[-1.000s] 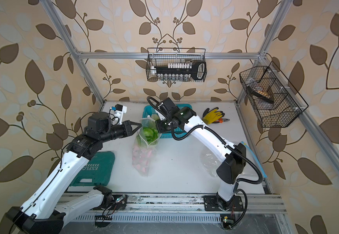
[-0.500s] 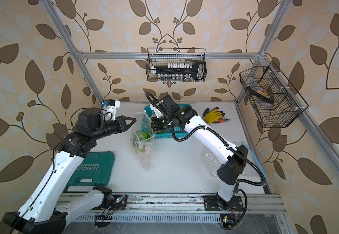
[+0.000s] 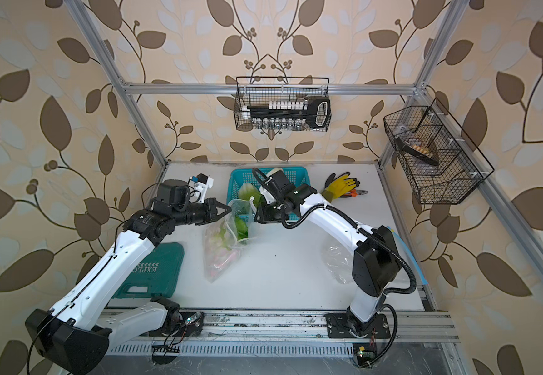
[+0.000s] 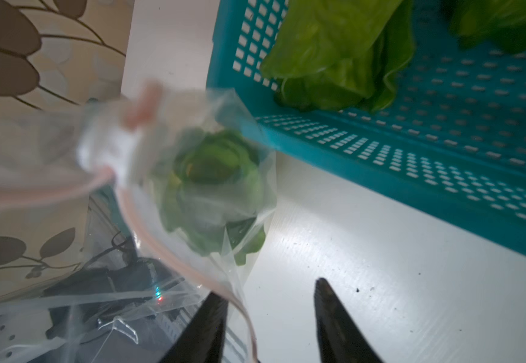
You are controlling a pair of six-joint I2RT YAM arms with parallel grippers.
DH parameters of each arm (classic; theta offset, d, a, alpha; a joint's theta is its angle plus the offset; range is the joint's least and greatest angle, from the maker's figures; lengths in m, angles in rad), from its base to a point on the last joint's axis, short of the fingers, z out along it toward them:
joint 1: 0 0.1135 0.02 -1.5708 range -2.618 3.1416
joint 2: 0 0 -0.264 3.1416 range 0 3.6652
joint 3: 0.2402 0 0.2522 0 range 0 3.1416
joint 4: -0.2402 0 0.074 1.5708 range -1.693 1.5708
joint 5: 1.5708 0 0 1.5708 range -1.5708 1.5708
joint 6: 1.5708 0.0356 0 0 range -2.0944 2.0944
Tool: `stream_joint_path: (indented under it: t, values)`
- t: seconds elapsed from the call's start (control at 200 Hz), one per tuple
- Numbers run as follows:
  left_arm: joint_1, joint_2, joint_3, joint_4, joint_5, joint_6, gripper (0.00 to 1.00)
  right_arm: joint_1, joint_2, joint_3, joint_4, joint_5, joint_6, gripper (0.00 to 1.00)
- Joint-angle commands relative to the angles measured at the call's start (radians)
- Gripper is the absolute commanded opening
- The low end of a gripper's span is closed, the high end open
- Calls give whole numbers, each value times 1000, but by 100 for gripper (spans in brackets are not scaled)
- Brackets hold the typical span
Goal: Put the chinese cabbages into a zipper bag and zip it
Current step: Adjust the Chinese cabbage in the zipper food storage bag, then pick up the Chinese cabbage from the basket.
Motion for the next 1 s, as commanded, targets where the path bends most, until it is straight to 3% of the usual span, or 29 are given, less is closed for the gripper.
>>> stream_joint_path:
  t: [0.0,0.165,0.295,0.46,0.63,0.75,0.815,0.995]
  values:
    - [-4,-56,21,8,-30,27,0,-84,-27,65,12,41,-25,62]
    - [-4,-88,10,-5,-49,26,0,-98,142,170,34,136,39,74]
    - [-3,-121,30,-36,-90,37,0,-49,296,300,32,158,74,76]
    - [-3,-140,41,-33,-85,36,0,-6,481,460,14,172,110,97]
    - [-3,-128,38,-3,-34,2,0,19,675,658,-75,220,99,99]
    - [-3,-131,17,20,-19,-12,0,31,748,712,-90,228,88,92]
    - [-3,-126,9,20,-14,-13,0,30,770,728,-94,217,75,83]
    - [-4,-132,-4,25,-12,-13,0,17,649,621,31,120,35,32]
